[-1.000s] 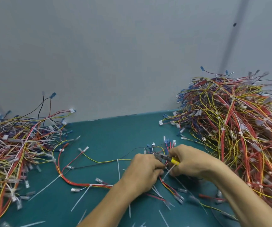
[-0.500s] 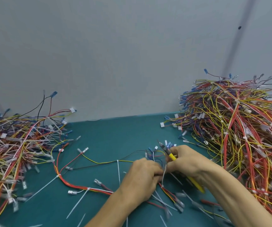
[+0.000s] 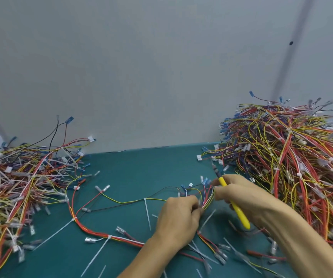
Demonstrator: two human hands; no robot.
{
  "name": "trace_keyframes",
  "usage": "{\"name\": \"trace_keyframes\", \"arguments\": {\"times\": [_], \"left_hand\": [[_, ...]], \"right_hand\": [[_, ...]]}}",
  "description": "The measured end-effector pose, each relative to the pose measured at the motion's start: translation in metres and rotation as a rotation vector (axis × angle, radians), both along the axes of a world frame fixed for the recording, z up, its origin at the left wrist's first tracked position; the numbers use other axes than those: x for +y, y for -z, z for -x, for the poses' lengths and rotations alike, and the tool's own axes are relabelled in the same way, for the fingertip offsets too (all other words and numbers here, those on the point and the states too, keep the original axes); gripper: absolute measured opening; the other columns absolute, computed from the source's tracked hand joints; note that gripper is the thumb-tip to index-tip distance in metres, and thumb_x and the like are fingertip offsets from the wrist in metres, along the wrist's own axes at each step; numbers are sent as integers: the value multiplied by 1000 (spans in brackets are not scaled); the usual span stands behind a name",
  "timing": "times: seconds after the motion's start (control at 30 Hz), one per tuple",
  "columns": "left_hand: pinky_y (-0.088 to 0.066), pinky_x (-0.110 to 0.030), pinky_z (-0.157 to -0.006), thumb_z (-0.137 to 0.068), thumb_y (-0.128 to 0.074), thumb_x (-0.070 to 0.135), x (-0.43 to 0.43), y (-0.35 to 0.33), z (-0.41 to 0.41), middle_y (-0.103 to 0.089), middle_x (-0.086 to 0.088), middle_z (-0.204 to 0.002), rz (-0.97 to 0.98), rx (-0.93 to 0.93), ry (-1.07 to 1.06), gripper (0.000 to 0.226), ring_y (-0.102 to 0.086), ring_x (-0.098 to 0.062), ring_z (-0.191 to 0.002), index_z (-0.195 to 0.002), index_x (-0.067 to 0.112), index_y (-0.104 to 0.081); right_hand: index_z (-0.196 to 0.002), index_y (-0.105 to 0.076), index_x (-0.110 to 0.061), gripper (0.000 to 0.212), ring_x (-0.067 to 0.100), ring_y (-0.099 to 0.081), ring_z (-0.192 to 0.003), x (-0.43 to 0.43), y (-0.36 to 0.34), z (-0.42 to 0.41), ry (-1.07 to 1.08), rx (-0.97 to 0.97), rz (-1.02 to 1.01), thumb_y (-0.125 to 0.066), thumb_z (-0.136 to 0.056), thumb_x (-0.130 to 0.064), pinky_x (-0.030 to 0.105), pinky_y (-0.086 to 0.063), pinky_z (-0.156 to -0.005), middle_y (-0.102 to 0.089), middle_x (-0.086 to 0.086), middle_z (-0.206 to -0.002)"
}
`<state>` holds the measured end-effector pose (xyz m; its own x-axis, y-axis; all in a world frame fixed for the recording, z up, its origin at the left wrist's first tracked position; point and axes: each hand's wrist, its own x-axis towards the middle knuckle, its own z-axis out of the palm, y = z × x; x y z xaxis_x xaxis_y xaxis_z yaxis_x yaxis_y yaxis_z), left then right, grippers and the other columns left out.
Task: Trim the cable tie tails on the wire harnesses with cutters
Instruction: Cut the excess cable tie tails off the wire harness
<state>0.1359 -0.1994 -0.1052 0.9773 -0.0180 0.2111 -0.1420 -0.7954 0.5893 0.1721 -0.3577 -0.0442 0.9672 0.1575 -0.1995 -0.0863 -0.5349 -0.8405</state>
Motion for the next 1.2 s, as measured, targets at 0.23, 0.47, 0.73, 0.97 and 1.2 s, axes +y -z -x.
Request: {"name": "trace_keyframes", "arguments": {"times": [0.23,0.47,0.73,0.97,1.2], "left_hand": [[-40,-15,-64,-88,-61,28,17,-5,-3,-66,14,-73,169,104,86,16,-56,0,-69,-76,21,-69],[-43,-14,-59,-80,-70,23,20,1,-3,-66,15,-65,336,79,24,13,-55,3,-57,-69,27,-66],[-48,-24,-59,-88,-63,16,23,3,-4,-70,4,-67,384,116,27,18,-63,-5,-61,-73,27,-61],[-45,-19,-59,-92,-57,12,21,0,-2,-71,2,-75,394,138,54,22,-61,-2,-61,-76,26,-61],[-50,-23,-66,-93,-53,8,18,-3,0,-63,14,-61,384,143,64,26,-57,0,-59,-75,26,-58]], "right_hand": [[-92,-62,-21,26,13,-50,-64,-13,-4,6,-258,-269,409,-71,-69,-27,26,-39,-60,-56,-2,-73],[-108,-59,-32,25,17,-53,-90,-26,11,3,-410,-470,728,-57,-85,-42,36,-48,-79,-53,-7,-91],[-127,-49,-50,43,17,-54,-104,-32,15,-3,-442,-604,909,-50,-85,-42,27,-37,-69,-48,-13,-101],[-124,-54,-50,44,13,-53,-98,-31,14,-5,-498,-604,915,-54,-82,-39,25,-33,-64,-49,-14,-97],[-126,-54,-49,45,14,-54,-98,-27,9,-2,-523,-582,962,-56,-82,-38,27,-43,-70,-51,-14,-101]]}}
